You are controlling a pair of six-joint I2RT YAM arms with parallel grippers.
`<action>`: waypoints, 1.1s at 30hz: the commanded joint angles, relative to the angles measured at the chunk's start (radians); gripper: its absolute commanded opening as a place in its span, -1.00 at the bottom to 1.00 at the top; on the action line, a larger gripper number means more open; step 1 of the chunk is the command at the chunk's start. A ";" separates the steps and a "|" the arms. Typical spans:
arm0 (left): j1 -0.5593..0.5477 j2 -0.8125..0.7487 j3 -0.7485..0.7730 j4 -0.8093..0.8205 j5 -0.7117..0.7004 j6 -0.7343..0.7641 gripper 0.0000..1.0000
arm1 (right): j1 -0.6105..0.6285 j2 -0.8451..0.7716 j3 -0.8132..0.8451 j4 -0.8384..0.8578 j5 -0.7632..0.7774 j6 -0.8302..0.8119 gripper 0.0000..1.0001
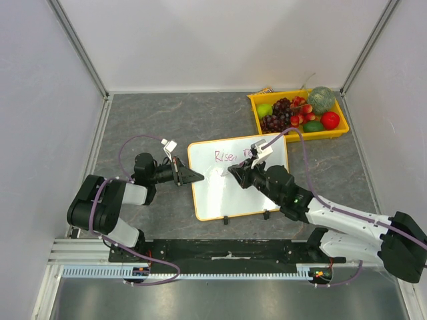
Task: Write a sentence on the whiteboard
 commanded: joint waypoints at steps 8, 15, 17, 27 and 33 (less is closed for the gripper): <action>-0.017 0.026 -0.004 -0.065 -0.021 0.104 -0.96 | -0.005 -0.026 -0.067 -0.071 -0.019 0.004 -1.00; -0.018 0.027 -0.002 -0.066 -0.022 0.104 -0.96 | -0.005 -0.072 -0.064 -0.052 0.010 0.019 -1.00; -0.018 0.026 -0.002 -0.066 -0.022 0.104 -0.96 | -0.005 -0.082 -0.047 -0.045 0.002 0.024 -1.00; -0.020 0.023 -0.002 -0.068 -0.019 0.107 -0.96 | -0.005 -0.147 -0.021 0.040 0.043 0.056 -1.00; -0.018 0.023 -0.004 -0.068 -0.021 0.107 -0.96 | -0.008 -0.081 0.013 0.023 0.062 0.039 -1.00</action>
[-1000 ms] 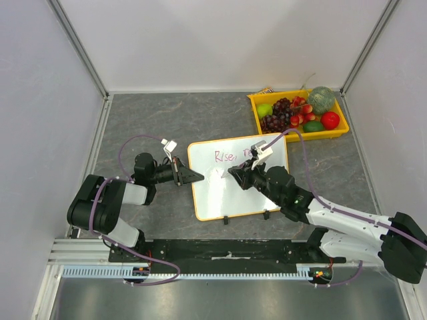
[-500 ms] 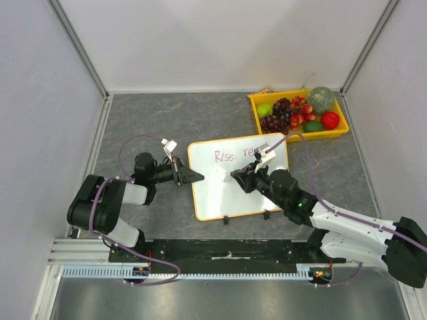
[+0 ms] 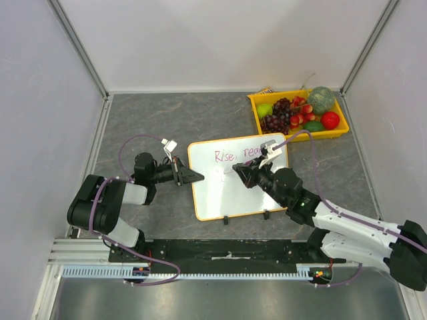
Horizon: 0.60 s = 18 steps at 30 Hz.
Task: Write a sentence on the whiteboard
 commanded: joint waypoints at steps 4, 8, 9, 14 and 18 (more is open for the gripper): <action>-0.018 0.023 -0.005 -0.069 -0.026 0.105 -0.96 | -0.003 0.057 0.059 0.023 0.038 -0.011 -1.00; -0.018 0.021 -0.005 -0.069 -0.024 0.107 -0.96 | -0.005 0.066 0.048 0.024 0.049 -0.009 -1.00; -0.018 0.023 -0.005 -0.069 -0.026 0.107 -0.96 | -0.005 0.069 0.048 0.018 0.055 -0.009 -1.00; -0.018 0.024 -0.005 -0.069 -0.024 0.107 -0.96 | -0.008 0.075 0.028 0.015 0.081 -0.009 -1.00; -0.018 0.026 -0.004 -0.068 -0.024 0.105 -0.96 | -0.008 0.075 0.012 0.014 0.074 -0.006 -1.00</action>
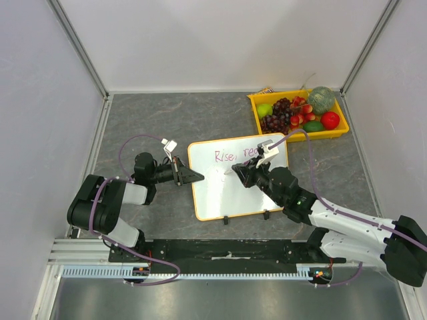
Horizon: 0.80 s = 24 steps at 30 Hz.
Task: Write a sentence on the whiteboard
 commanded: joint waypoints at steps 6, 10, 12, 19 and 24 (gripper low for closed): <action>-0.019 0.026 -0.004 -0.067 -0.025 0.105 -0.96 | -0.007 -0.019 -0.047 -0.004 0.021 0.013 -1.00; -0.018 0.024 -0.006 -0.067 -0.025 0.105 -0.96 | -0.007 -0.044 -0.079 -0.020 0.009 0.027 -1.00; -0.019 0.024 -0.006 -0.067 -0.025 0.107 -0.96 | -0.007 -0.056 -0.090 -0.030 0.004 0.032 -1.00; -0.018 0.026 -0.006 -0.067 -0.026 0.107 -0.96 | -0.007 -0.065 -0.105 -0.030 -0.015 0.039 -1.00; -0.018 0.024 -0.006 -0.069 -0.026 0.107 -0.96 | -0.007 -0.075 -0.064 -0.019 -0.022 0.041 -1.00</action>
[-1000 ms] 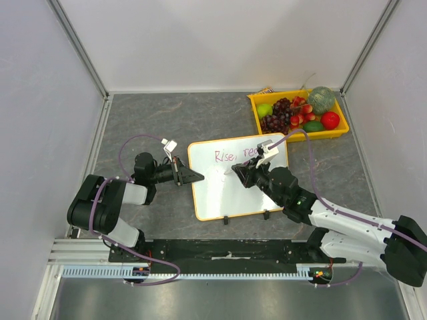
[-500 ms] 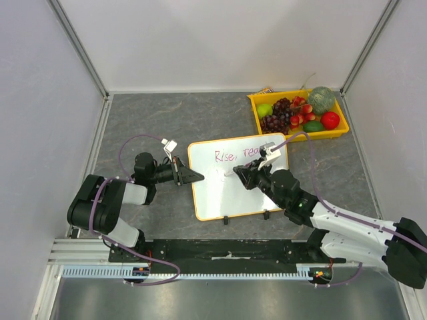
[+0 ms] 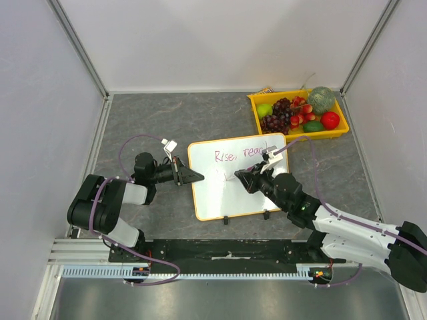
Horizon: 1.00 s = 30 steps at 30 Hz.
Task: Write a sentence on the whiteboard
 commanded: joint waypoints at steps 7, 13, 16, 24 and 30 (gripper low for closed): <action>-0.018 0.024 -0.004 -0.068 -0.024 0.107 -0.96 | -0.007 -0.009 0.100 0.018 0.010 -0.028 -1.00; -0.019 0.024 -0.004 -0.068 -0.023 0.107 -0.96 | -0.008 0.034 0.140 0.027 0.044 -0.052 -1.00; -0.019 0.024 -0.004 -0.068 -0.023 0.107 -0.96 | -0.008 0.063 0.145 0.032 0.056 -0.054 -1.00; -0.018 0.026 -0.003 -0.070 -0.021 0.107 -0.96 | -0.008 0.126 0.122 0.026 0.090 -0.075 -1.00; -0.018 0.027 -0.003 -0.070 -0.023 0.107 -0.96 | -0.008 0.093 0.122 0.013 0.084 -0.069 -1.00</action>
